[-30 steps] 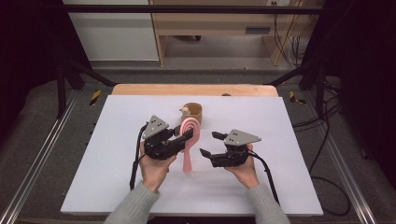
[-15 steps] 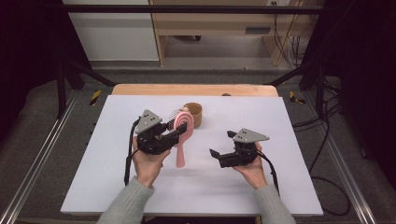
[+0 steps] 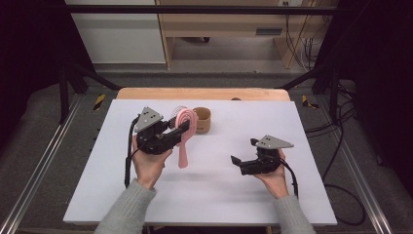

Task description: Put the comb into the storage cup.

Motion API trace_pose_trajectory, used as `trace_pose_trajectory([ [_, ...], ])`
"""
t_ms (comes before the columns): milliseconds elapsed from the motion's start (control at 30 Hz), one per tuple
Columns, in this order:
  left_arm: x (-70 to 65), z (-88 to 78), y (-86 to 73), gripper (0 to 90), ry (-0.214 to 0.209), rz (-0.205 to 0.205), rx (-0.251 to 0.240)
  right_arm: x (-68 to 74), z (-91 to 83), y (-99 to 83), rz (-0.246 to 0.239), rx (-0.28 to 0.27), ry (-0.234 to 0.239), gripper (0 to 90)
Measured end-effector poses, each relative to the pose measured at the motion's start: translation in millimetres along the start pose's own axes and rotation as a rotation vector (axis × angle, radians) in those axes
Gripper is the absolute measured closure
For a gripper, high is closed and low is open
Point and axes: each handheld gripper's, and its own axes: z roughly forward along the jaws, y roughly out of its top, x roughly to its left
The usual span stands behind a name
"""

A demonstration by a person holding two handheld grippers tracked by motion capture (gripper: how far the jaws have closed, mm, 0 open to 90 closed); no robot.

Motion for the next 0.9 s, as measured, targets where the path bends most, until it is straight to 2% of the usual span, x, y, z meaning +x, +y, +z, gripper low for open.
trace_pose_trajectory([
  [100,1.3,-0.1,3.5,63.4,0.005,0.003,-0.005,-6.6,-4.5,-3.5,0.022,0.007,-0.016,0.5],
  [333,2.8,2.1,10.6,63.4,0.020,0.021,-0.004,-18.5,-13.4,-10.0,0.030,0.029,-0.030,0.5],
  [433,3.9,3.6,13.6,63.4,0.027,0.027,-0.002,-21.5,-16.5,-11.6,0.036,0.017,-0.031,0.5],
  [900,8.4,12.3,28.9,63.4,0.052,0.052,-0.009,-33.3,-23.5,-19.5,0.056,0.037,-0.039,0.5],
])
